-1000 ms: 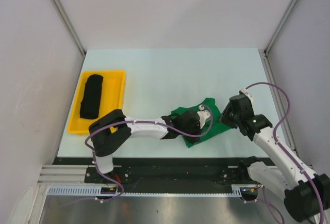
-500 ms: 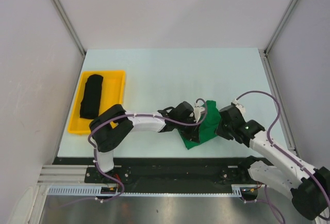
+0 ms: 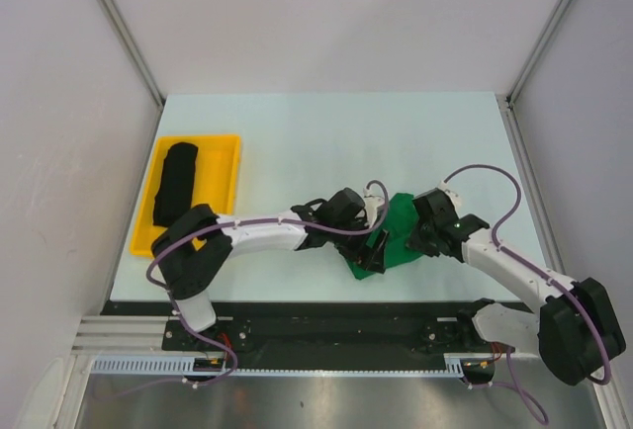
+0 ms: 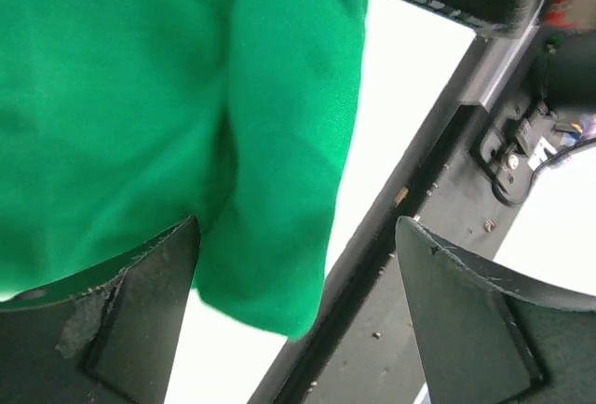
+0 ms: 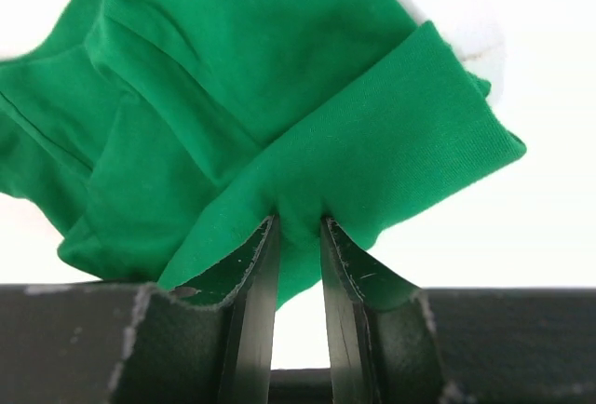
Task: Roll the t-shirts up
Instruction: Roll the T-shirt to the center of the board.
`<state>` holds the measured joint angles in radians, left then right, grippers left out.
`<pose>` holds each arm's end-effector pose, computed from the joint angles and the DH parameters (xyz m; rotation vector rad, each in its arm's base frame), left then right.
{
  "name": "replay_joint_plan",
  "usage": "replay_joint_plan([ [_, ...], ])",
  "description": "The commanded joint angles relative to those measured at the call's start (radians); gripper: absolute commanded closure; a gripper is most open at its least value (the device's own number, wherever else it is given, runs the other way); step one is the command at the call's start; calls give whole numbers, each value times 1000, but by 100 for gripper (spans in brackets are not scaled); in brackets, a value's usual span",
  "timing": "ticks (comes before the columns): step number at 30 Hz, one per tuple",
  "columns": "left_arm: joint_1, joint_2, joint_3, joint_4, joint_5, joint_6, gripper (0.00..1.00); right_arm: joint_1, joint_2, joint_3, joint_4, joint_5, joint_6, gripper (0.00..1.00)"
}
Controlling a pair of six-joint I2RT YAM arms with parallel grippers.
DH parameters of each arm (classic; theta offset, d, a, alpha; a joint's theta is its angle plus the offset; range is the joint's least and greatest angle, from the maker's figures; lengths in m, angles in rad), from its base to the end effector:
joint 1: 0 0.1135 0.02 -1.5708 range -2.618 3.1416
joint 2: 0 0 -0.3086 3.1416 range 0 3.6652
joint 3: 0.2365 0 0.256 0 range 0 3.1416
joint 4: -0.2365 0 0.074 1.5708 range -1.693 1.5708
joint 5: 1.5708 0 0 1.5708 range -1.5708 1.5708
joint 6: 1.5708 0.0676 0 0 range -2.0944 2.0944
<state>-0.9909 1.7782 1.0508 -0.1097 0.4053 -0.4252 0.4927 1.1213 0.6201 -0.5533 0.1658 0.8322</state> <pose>0.1971 -0.3496 0.1937 0.9351 2.4720 -1.0696 0.1836 0.0859 0.2021 0.5000 2.5762 0.2542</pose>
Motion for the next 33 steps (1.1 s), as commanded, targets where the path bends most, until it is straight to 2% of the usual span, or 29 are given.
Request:
replay_joint_plan([
  [1, 9, -141, 12, -56, -207, 40, 10, -19, 38, 59, 58, 9, -27, 71],
  [3, 8, -187, 12, -67, -299, 57, 10, -23, 72, 76, 67, 9, -33, 71],
  [6, 1, -226, 15, -70, -351, 101, 10, -28, 124, 110, 76, 0, -41, 71],
  [11, -60, -217, 49, -81, -471, 189, 13, -37, 207, 165, 110, -31, -51, 71],
  [18, -179, -113, 117, -85, -621, 270, 22, -40, 316, 208, 147, -74, -51, 71],
  [22, -192, -46, 144, -74, -664, 269, 27, -40, 344, 214, 156, -86, -50, 71],
  [29, -198, 23, 152, -48, -715, 278, 26, -52, 356, 221, 165, -98, -61, 70],
  [32, -196, 53, 155, -44, -740, 272, 36, -74, 324, 228, 150, -100, -70, 70],
  [33, -195, 65, 153, -42, -743, 270, 46, -81, 310, 228, 145, -101, -73, 70],
])
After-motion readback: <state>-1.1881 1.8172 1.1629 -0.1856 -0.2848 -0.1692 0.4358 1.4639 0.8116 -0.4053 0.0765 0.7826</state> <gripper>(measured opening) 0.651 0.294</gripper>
